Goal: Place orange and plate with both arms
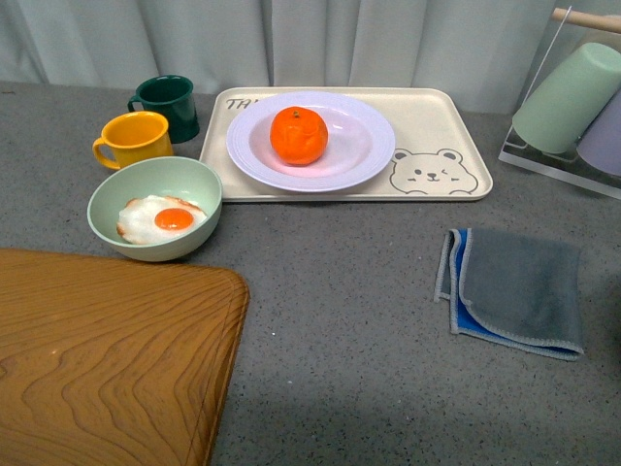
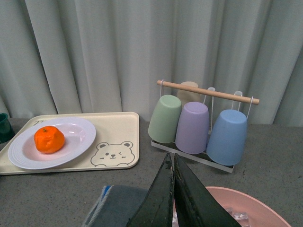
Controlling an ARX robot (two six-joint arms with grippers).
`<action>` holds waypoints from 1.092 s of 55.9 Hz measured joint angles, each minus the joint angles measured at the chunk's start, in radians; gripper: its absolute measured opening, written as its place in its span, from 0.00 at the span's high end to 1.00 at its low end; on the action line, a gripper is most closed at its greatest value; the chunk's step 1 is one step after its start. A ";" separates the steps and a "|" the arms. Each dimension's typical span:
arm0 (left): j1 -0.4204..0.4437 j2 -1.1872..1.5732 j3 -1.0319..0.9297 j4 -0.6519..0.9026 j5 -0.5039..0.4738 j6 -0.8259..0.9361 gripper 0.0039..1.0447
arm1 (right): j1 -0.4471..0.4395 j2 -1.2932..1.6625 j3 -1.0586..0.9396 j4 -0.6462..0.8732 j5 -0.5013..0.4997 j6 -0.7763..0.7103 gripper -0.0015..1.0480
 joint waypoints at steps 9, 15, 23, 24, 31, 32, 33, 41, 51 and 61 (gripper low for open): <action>0.000 0.000 0.000 0.000 0.000 0.000 0.06 | 0.000 -0.101 0.001 -0.130 0.000 0.000 0.99; 0.000 0.000 0.000 0.000 0.000 0.000 0.06 | 0.000 -0.185 0.000 -0.190 -0.003 0.000 0.99; 0.000 0.000 0.000 0.000 0.000 0.000 0.06 | 0.000 -0.185 0.001 -0.193 -0.002 -0.001 0.83; 0.000 0.000 0.000 0.000 0.000 0.000 0.06 | 0.000 -0.185 0.001 -0.193 -0.002 -0.001 0.81; 0.000 0.000 0.000 0.000 0.000 0.000 0.06 | 0.000 -0.186 0.001 -0.193 -0.002 -0.001 0.61; 0.000 0.000 0.000 0.000 0.000 0.000 0.06 | 0.000 -0.186 0.001 -0.193 -0.003 -0.001 0.57; 0.000 0.000 0.000 0.000 0.000 0.000 0.06 | 0.000 -0.186 0.001 -0.193 -0.002 -0.001 0.54; 0.000 0.000 0.000 0.000 0.000 0.000 0.06 | 0.000 -0.186 0.001 -0.193 -0.002 -0.001 0.32; 0.000 0.000 0.000 0.000 0.000 0.000 0.06 | 0.000 -0.186 0.001 -0.193 -0.002 0.000 0.08; 0.000 0.000 0.000 0.000 0.000 0.000 0.06 | 0.000 -0.186 0.001 -0.193 -0.002 0.000 0.09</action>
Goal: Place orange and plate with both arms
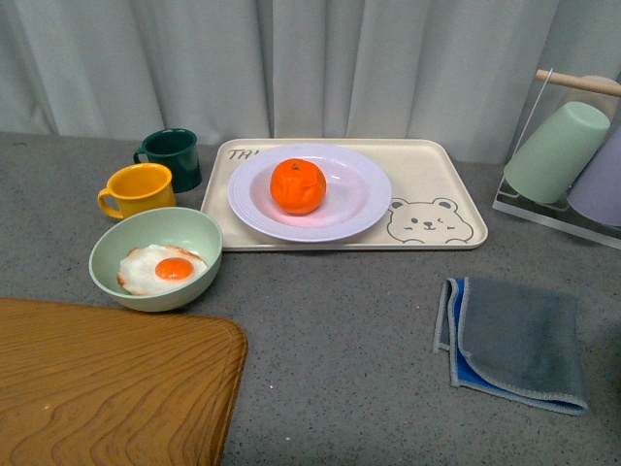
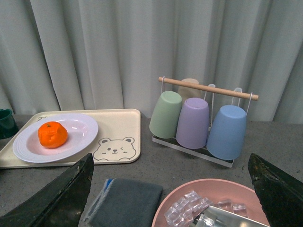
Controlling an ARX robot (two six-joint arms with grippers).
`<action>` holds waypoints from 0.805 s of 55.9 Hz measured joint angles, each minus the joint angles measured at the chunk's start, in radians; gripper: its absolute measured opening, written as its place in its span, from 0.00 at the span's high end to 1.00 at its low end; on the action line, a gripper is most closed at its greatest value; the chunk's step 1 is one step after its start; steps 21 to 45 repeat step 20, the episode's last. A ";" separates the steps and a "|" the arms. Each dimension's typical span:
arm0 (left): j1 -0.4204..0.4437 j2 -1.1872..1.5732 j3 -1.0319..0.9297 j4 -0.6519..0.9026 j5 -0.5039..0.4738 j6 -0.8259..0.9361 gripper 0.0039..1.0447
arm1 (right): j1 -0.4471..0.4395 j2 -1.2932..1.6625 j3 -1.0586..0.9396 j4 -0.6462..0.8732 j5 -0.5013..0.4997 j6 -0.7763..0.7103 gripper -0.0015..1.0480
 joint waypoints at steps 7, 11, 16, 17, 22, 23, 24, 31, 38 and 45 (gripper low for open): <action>0.000 0.000 0.000 0.000 0.000 0.000 0.06 | 0.000 0.000 0.000 0.000 0.000 0.000 0.09; 0.000 0.000 0.000 0.000 0.000 0.000 0.06 | 0.000 0.000 0.000 0.000 0.000 0.000 0.09; 0.000 0.000 0.000 0.000 0.000 0.000 0.06 | 0.000 0.000 0.000 0.000 0.000 0.000 0.09; 0.000 0.000 0.000 0.000 0.000 0.000 0.06 | 0.000 0.000 0.000 0.000 0.000 0.000 0.09; 0.000 0.000 0.000 0.000 0.000 0.000 0.06 | 0.000 0.000 0.000 0.000 0.000 0.000 0.09; 0.000 0.000 0.000 0.000 0.000 0.000 0.06 | 0.000 0.000 0.000 0.000 0.000 0.000 0.09; 0.000 0.000 0.000 0.000 0.000 0.000 0.06 | 0.000 0.000 0.000 0.000 0.000 0.000 0.09; 0.000 0.000 0.000 0.000 0.000 0.000 0.06 | 0.000 0.000 0.000 0.000 0.000 0.000 0.09; 0.000 0.000 0.000 0.000 0.000 0.000 0.06 | 0.000 0.000 0.000 0.000 0.000 0.000 0.09; 0.000 0.000 0.000 0.000 0.000 0.000 0.06 | 0.000 0.000 0.000 0.000 0.000 0.000 0.09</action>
